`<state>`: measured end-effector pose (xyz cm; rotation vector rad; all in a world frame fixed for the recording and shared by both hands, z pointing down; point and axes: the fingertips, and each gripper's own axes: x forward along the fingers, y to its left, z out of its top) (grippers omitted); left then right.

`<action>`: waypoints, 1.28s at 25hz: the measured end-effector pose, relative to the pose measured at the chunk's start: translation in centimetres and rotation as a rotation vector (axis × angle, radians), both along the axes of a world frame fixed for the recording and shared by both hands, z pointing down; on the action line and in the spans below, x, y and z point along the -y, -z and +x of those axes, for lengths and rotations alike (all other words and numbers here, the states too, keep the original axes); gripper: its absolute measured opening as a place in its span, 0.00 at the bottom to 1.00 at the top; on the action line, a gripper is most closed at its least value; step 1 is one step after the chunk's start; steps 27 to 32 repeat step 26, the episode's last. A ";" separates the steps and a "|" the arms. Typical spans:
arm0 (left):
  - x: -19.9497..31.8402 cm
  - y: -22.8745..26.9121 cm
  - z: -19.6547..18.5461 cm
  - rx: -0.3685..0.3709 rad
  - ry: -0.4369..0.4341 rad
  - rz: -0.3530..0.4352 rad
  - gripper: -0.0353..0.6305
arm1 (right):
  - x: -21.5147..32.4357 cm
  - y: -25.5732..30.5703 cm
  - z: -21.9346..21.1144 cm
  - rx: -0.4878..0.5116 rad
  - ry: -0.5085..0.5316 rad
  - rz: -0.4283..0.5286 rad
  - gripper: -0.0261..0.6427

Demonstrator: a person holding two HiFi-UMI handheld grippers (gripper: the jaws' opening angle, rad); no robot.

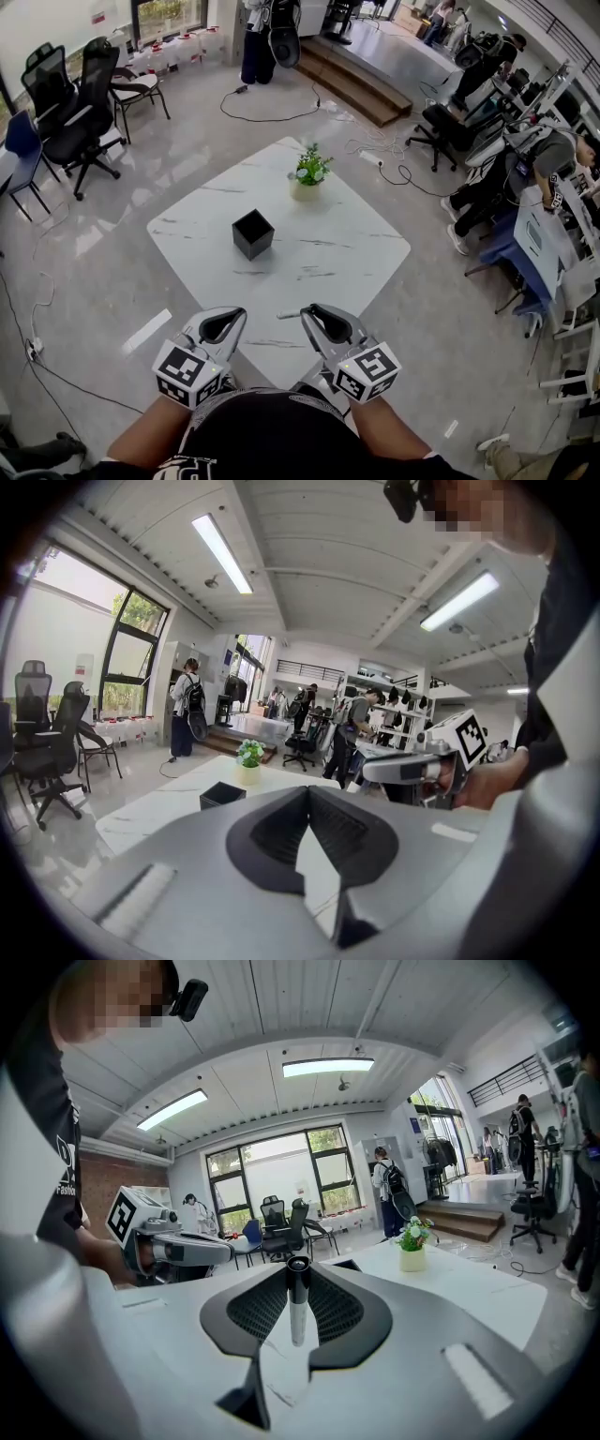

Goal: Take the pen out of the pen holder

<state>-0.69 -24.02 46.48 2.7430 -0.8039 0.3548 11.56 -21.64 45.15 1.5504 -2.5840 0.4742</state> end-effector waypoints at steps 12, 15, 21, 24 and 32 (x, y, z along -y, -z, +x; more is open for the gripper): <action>0.3 -0.1 0.0 0.000 0.002 0.002 0.14 | 0.2 -0.1 0.2 -0.006 0.007 -0.001 0.14; 0.3 0.0 0.1 0.000 0.001 0.003 0.14 | 0.3 0.1 0.1 -0.007 0.011 -0.001 0.14; 0.4 0.0 0.1 0.001 0.000 0.005 0.14 | 0.4 0.2 -0.1 -0.008 0.017 0.002 0.14; 0.5 0.0 0.0 0.001 0.000 0.006 0.14 | 0.5 0.2 -0.1 -0.008 0.016 0.004 0.14; 0.6 0.1 -0.1 0.001 0.002 0.006 0.14 | 0.5 0.2 -0.1 -0.008 0.015 0.004 0.14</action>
